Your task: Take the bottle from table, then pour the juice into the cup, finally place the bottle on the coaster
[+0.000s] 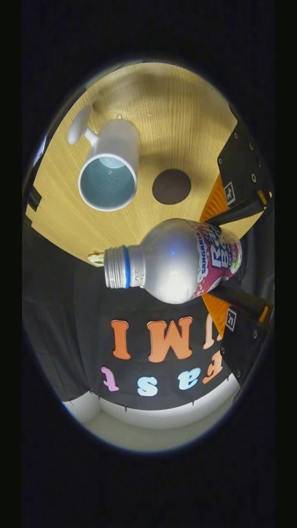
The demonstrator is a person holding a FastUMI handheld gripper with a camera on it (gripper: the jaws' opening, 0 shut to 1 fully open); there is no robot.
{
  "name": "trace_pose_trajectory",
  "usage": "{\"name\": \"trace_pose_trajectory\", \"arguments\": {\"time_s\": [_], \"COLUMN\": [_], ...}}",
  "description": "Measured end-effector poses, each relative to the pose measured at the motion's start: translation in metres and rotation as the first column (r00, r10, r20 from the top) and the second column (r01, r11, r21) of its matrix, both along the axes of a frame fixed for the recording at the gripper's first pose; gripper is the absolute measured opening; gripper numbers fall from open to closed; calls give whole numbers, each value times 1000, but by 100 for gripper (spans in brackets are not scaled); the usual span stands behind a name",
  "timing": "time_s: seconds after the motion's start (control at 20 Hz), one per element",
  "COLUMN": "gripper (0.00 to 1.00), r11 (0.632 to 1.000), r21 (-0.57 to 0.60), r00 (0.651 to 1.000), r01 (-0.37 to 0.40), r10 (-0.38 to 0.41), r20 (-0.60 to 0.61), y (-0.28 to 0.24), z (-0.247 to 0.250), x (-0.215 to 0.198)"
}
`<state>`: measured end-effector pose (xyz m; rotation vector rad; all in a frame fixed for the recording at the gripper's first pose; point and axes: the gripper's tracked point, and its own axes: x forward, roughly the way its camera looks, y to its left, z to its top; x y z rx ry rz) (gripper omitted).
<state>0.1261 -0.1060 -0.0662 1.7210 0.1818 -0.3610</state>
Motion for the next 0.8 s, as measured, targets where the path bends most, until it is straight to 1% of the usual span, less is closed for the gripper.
{"name": "trace_pose_trajectory", "arguments": {"time_s": [0.15, 0.6, 0.8], "gripper": [75, 75, 75], "r11": [999, 992, 984], "r21": [34, 120, 176], "r00": [1000, 999, 1000], "r01": [13, 23, 25], "r10": [-12, -26, -26], "r20": [-8, 19, 0], "y": [-3, -6, -6], "z": [-5, 0, -9], "x": [0, -1, -1]}}
